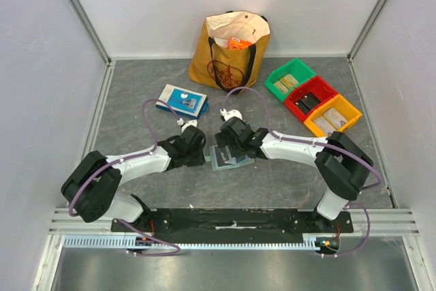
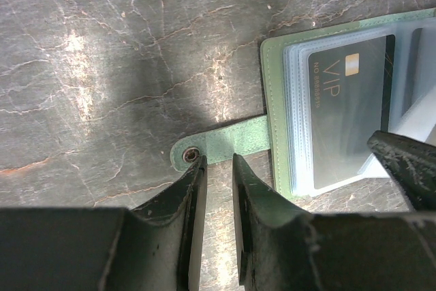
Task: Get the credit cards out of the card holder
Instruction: Remove the credit card from the card holder.
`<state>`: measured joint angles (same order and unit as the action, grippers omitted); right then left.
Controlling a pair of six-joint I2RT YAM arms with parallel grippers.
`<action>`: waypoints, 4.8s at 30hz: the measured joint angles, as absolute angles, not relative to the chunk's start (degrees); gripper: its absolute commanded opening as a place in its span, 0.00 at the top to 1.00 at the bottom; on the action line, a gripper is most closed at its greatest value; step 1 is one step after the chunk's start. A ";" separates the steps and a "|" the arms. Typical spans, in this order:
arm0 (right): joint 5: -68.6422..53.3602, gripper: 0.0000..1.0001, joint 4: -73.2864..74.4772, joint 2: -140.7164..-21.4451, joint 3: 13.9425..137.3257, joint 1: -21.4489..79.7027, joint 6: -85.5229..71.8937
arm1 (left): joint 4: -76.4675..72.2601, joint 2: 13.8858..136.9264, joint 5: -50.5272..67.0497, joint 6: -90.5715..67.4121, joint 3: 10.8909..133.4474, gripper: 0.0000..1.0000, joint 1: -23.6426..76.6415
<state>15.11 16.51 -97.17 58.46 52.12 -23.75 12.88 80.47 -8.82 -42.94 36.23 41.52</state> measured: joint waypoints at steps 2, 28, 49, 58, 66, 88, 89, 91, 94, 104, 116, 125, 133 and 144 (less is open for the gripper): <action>15.09 0.09 16.58 -96.62 57.89 51.44 -23.73 | 12.88 80.47 -8.82 -42.94 36.23 0.72 41.50; 18.39 0.02 18.92 -95.92 58.78 54.30 -22.39 | 12.78 80.40 -8.71 -42.92 36.14 0.72 41.47; 22.39 0.04 21.04 -94.56 61.06 55.35 -20.88 | 12.75 80.40 -8.58 -42.65 36.14 0.72 41.47; 18.02 0.22 19.33 -94.13 61.21 55.35 -20.25 | 12.73 80.40 -8.47 -42.46 36.14 0.72 41.47; 10.33 0.29 14.74 -94.50 59.88 54.76 -20.34 | 13.63 79.22 -8.16 -42.46 35.66 0.70 41.47; -12.16 0.77 -2.87 -88.77 39.22 33.50 -25.52 | 5.76 82.94 8.05 -44.03 46.63 0.60 41.98; -12.75 0.78 -3.66 -88.77 38.74 33.01 -25.76 | 4.84 84.33 8.58 -44.47 46.63 0.60 42.04; -13.76 0.79 -5.17 -88.77 37.78 32.21 -26.33 | 2.81 87.18 9.63 -45.45 46.63 0.60 42.15; -15.07 0.80 -7.31 -88.77 36.38 31.44 -26.96 | 0.36 90.74 10.66 -47.03 46.63 0.60 42.15; -17.72 0.81 -10.96 -88.77 34.30 30.63 -27.46 | -5.13 96.95 11.09 -52.01 46.63 0.61 42.15; -18.46 0.81 -11.88 -88.77 33.76 30.33 -27.44 | -8.88 98.13 11.25 -56.25 44.97 0.71 42.13; -18.81 0.81 -12.12 -88.79 33.54 30.13 -27.44 | -15.90 98.13 13.10 -58.35 40.75 0.78 42.11; -19.18 0.81 -12.16 -88.86 33.52 29.82 -27.44 | -23.16 98.13 15.68 -60.42 36.91 0.80 41.43; -19.44 0.81 -12.19 -88.95 33.52 29.76 -27.42 | -29.15 98.10 18.74 -61.58 33.89 0.92 40.21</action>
<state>-19.44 -12.19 -88.95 33.52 29.76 -27.42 -29.15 98.10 18.74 -61.58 33.89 40.21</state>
